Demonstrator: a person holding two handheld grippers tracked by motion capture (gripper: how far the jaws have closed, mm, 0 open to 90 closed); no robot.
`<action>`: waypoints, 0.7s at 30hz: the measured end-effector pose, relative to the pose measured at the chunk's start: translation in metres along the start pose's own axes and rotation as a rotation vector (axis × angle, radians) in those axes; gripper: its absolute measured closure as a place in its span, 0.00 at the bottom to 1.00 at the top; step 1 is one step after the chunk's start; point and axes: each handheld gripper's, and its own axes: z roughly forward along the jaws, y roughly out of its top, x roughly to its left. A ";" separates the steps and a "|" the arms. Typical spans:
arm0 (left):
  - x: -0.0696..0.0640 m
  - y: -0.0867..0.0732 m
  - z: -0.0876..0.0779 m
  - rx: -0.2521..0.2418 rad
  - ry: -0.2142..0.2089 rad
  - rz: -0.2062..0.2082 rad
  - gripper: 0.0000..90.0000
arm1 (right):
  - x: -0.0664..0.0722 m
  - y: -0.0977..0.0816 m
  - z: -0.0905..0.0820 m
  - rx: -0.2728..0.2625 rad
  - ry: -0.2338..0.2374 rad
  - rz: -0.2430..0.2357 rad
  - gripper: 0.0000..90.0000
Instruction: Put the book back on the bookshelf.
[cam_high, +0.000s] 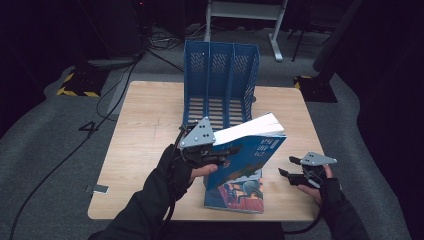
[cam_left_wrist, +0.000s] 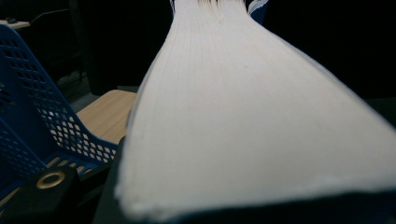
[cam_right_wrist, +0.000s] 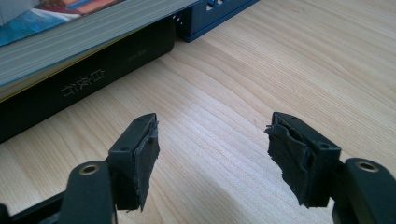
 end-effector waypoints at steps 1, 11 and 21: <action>0.002 0.003 0.003 -0.004 -0.011 -0.009 0.67 | 0.000 0.000 0.000 -0.001 0.006 0.004 0.38; -0.001 0.033 0.012 0.023 0.032 0.033 0.67 | -0.008 -0.006 0.003 0.020 0.016 0.040 0.37; 0.011 0.048 -0.002 0.052 0.101 0.050 0.67 | -0.012 -0.011 0.010 0.046 0.028 0.063 0.37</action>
